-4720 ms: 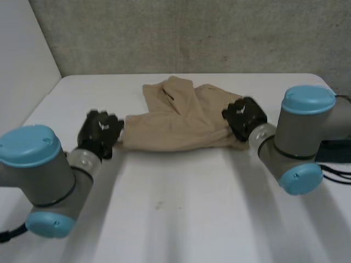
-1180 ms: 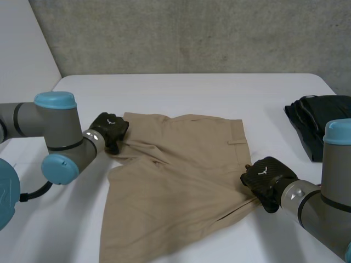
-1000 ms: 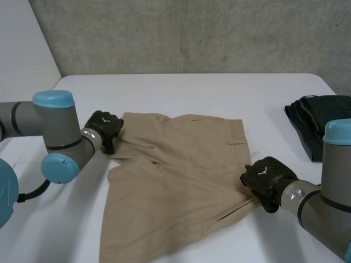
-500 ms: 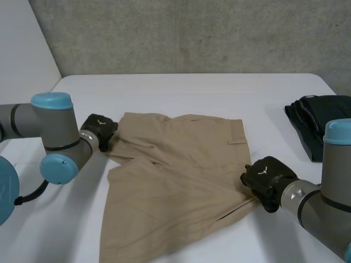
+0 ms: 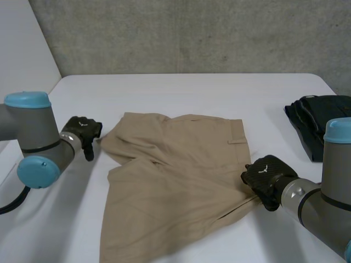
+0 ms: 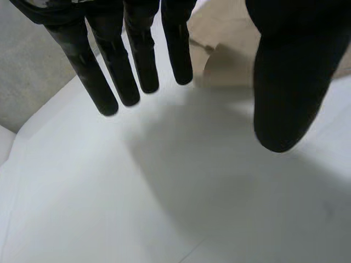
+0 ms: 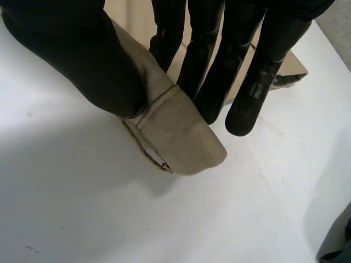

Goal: Fold the laundry.

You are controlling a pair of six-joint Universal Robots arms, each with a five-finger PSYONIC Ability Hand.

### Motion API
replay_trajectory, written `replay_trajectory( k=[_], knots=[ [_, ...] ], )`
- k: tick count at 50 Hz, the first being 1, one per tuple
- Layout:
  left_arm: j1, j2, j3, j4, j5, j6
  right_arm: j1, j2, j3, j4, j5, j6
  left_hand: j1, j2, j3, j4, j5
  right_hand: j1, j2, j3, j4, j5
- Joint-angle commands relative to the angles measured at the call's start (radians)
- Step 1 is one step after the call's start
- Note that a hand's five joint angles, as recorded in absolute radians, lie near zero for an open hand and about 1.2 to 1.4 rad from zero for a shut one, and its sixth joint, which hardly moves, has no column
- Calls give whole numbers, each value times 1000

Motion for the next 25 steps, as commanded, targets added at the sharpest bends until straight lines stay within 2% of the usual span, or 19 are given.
replay_trajectory(
  k=[1,7,13,25],
  knots=[
    [-1,24,9,28,124,-109,2,0,3,0,0,0,31,5,-2,4,6,424,228,209,208,228],
    [-4,29,19,51,142,-122,-1,0,2,0,0,0,66,40,33,39,42,424,228,209,208,228],
    [-12,-20,53,51,147,-114,-1,2,0,-4,0,0,198,172,166,171,174,424,228,209,208,228],
    [-15,-88,96,43,139,-74,-3,5,0,-15,3,-1,233,207,201,207,209,424,228,209,208,228]
  ],
)
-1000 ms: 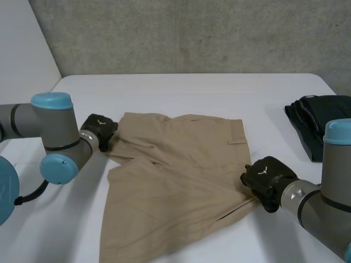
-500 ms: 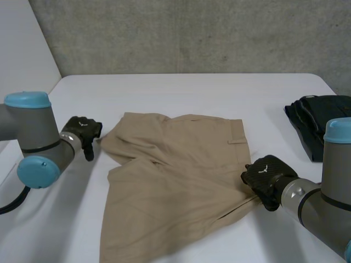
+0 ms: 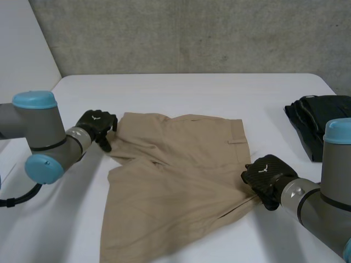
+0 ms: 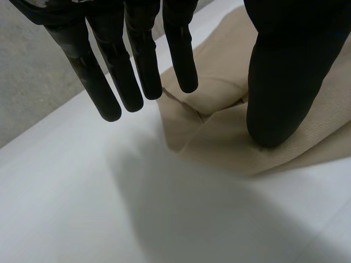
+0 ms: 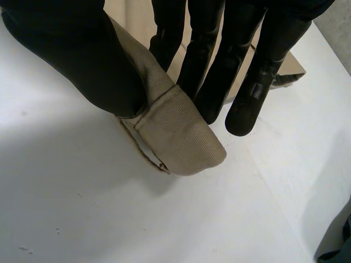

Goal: Fold the laundry.

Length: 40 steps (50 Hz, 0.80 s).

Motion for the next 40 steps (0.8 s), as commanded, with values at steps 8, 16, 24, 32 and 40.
replay_trajectory(
  k=[8,16,24,32,40],
  knots=[
    [0,-39,25,-36,-5,33,-9,2,0,-1,0,0,279,280,280,276,276,424,228,209,208,228],
    [0,-44,31,-57,-11,66,-14,0,0,-2,0,0,467,468,468,464,464,424,228,209,208,228],
    [0,-36,28,-57,-28,68,-14,0,0,-2,0,0,790,790,790,787,787,424,228,209,208,228],
    [12,14,-7,-48,-80,62,-14,0,-1,-2,0,0,790,790,790,787,787,424,228,209,208,228],
    [32,57,-87,-43,-82,14,-14,0,-3,-13,2,1,790,790,790,787,787,424,228,209,208,228]
  ],
)
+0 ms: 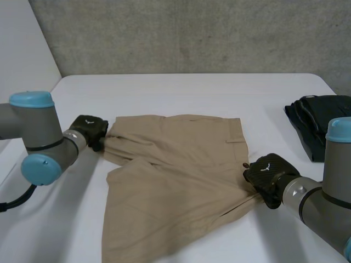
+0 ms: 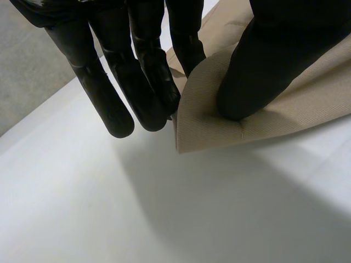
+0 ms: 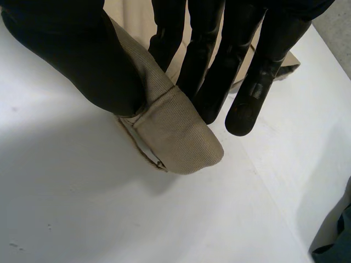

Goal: Fold the laundry.

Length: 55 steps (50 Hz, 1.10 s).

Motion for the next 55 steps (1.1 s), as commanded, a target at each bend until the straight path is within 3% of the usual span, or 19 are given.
replay_trajectory(
  k=[1,11,12,15,24,33,40,45,55],
  knots=[
    [24,38,-65,9,-4,-57,0,2,-3,-12,1,1,265,225,210,198,264,424,228,209,208,228],
    [62,53,-91,7,-6,-167,-9,3,-3,-24,1,9,207,167,152,141,206,424,228,209,208,228],
    [62,68,-106,3,-6,-169,-9,3,-5,-32,-2,21,-194,-234,-249,-261,-196,424,228,209,208,228],
    [53,131,-147,1,-6,-171,-6,2,-14,-42,-5,50,-769,-809,-824,-836,-770,424,228,209,208,228],
    [17,435,-371,63,-9,-204,-1,15,-74,-52,-20,136,-762,-802,-817,-829,-763,424,228,209,208,228],
    [-244,663,-613,-28,-27,-273,-8,127,-213,-49,-52,315,-636,-676,-691,-703,-637,424,228,209,208,228],
    [-422,651,-661,-123,-116,-400,-9,170,-245,-55,-51,346,-642,-682,-697,-708,-643,424,228,209,208,228],
    [-458,601,-651,-166,-161,-457,-12,176,-239,-70,-49,346,-642,-682,-697,-708,-643,424,228,209,208,228],
    [-464,496,-628,-195,-210,-448,-17,172,-222,-85,-48,346,-645,-685,-700,-711,-646,424,228,209,208,228]
  ],
)
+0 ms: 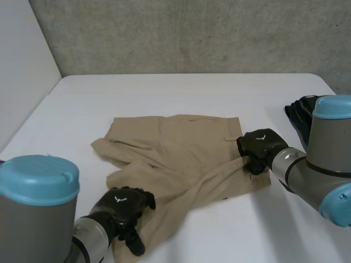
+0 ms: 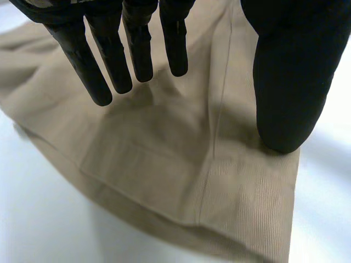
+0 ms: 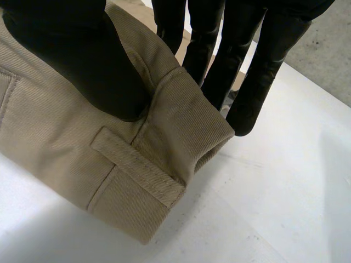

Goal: Fold the laundry.

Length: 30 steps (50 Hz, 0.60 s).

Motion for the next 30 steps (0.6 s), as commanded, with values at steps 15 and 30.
replay_trajectory(
  k=[15,30],
  knots=[
    [-19,-59,28,-13,-101,17,-23,-15,14,-2,1,-3,916,915,914,914,911,424,228,204,208,228],
    [-13,-30,13,-13,-96,88,-22,-135,115,121,-13,-154,984,983,982,982,979,424,228,204,208,228]
  ],
)
